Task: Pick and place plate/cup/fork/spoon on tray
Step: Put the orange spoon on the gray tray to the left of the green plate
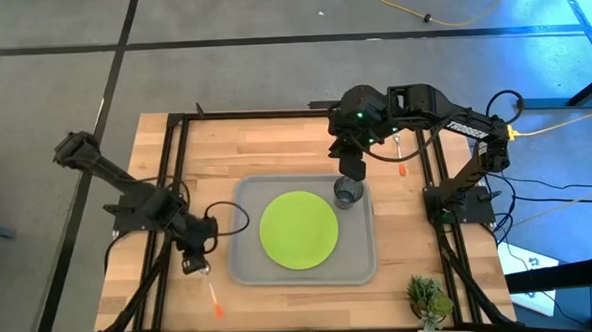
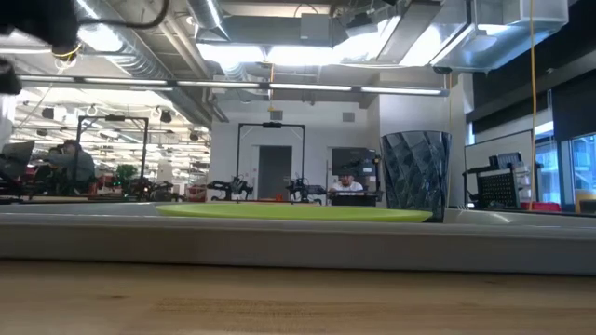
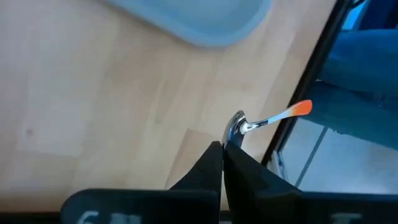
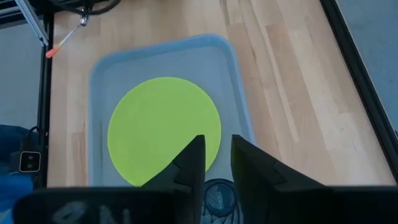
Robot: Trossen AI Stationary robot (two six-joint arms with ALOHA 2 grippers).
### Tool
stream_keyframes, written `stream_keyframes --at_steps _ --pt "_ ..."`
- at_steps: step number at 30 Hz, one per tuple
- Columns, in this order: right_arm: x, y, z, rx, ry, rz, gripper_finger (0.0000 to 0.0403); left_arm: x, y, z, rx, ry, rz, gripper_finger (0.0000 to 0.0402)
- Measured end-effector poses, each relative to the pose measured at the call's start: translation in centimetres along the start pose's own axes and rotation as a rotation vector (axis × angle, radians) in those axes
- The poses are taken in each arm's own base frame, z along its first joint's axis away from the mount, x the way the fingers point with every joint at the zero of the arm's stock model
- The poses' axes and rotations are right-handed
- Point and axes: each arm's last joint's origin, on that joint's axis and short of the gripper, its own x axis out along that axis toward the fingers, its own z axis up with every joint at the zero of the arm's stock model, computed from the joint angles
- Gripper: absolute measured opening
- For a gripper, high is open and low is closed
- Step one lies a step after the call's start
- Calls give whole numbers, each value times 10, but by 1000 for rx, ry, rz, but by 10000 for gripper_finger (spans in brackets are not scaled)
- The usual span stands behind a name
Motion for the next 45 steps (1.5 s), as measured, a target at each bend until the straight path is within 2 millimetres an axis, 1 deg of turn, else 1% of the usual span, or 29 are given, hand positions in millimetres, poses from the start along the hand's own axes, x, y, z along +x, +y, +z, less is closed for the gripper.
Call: stream_keyframes --at_steps 5,8,12,17,22,26,30,32,37,41,45 --pt "0 0 -1 -23 9 0 78 -22 -4 18 32 -71 -23 0" --pt "0 0 -2 -43 20 -1 78 -33 -2 31 57 -114 -47 0" --pt "0 1 -2 -76 22 40 78 -45 8 49 95 -145 -73 0" --pt "0 3 -2 -103 23 96 78 -49 25 74 171 -119 -37 0" --pt "0 3 -2 -103 24 96 78 -41 46 108 269 -92 -24 0" --pt "0 3 -2 -100 24 96 78 -31 63 135 321 -38 1 0" --pt "0 3 -2 -97 24 95 78 -21 77 153 376 54 31 0" --pt "0 3 -2 -97 24 95 78 -15 84 160 388 108 55 0" --pt "0 3 -2 -96 23 95 78 5 98 175 406 174 74 0" --pt "0 3 -2 -96 23 95 78 15 106 181 409 199 76 0" --pt "0 3 -2 -96 22 95 78 17 111 182 420 211 110 0"
